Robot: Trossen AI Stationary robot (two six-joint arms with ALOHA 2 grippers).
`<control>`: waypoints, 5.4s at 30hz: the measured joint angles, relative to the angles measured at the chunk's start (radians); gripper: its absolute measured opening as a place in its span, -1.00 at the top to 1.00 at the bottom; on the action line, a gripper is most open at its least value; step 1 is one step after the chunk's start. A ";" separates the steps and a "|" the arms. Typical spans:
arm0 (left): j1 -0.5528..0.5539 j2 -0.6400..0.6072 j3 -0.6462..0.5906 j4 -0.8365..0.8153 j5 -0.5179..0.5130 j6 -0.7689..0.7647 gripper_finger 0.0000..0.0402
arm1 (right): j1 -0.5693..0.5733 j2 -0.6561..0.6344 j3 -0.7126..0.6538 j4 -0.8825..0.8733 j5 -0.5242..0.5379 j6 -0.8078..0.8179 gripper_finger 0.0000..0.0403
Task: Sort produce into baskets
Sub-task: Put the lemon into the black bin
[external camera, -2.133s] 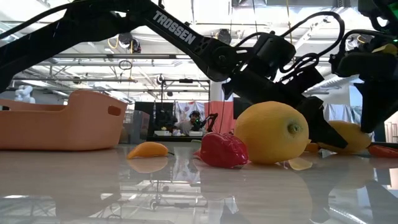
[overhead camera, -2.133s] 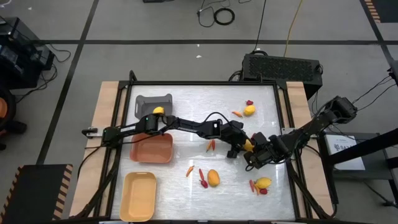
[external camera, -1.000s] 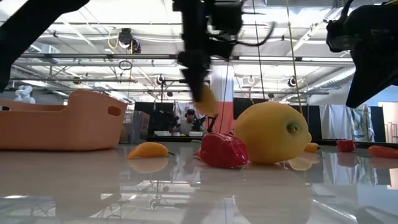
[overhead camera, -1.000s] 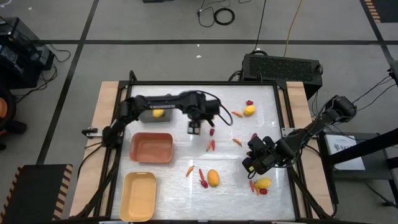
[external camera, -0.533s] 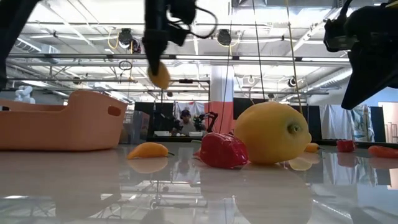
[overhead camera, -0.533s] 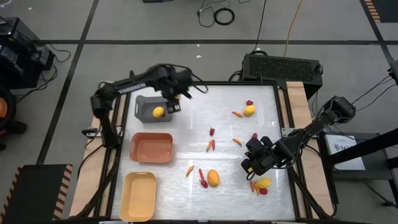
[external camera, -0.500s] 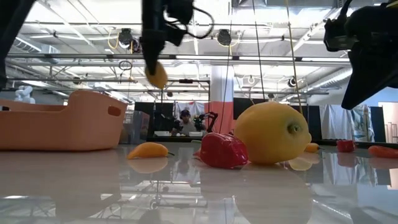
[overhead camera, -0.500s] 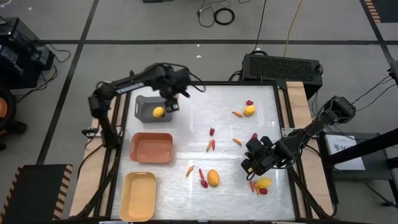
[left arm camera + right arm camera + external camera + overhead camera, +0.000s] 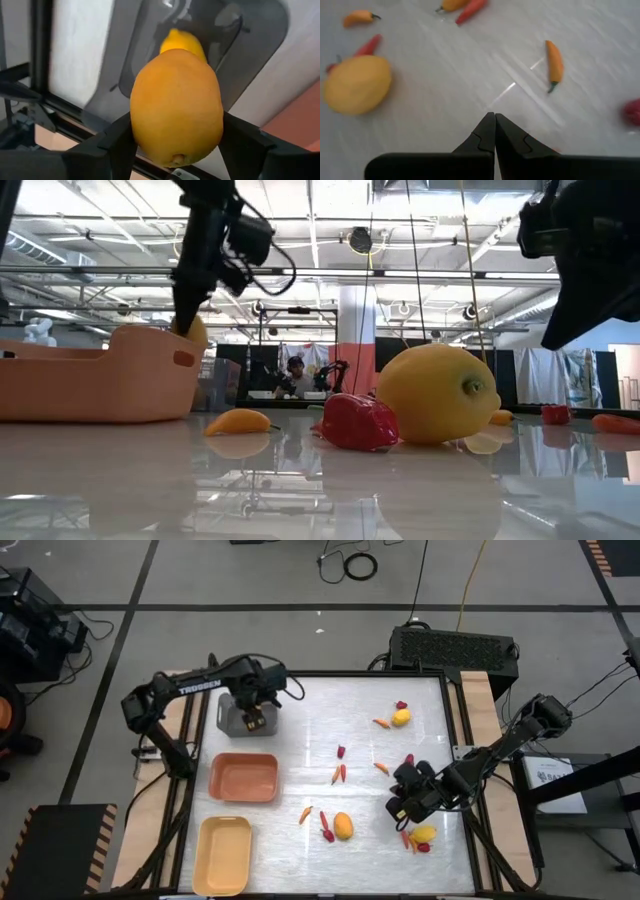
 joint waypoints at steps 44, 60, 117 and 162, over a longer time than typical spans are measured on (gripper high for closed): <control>-0.140 0.005 0.006 0.444 0.246 0.077 -0.46 | -0.002 0.000 0.000 0.067 0.044 -0.053 1.00; -0.342 0.112 0.007 1.257 0.305 0.074 -0.46 | -0.002 0.000 0.000 0.063 0.048 -0.074 1.00; -0.339 1.096 0.967 1.491 -0.020 -0.038 -0.46 | 0.011 -0.261 -0.001 -0.792 0.367 0.528 1.00; -0.327 1.011 0.966 1.240 0.048 0.025 -0.46 | -0.185 -0.285 -0.043 -0.779 0.277 0.514 1.00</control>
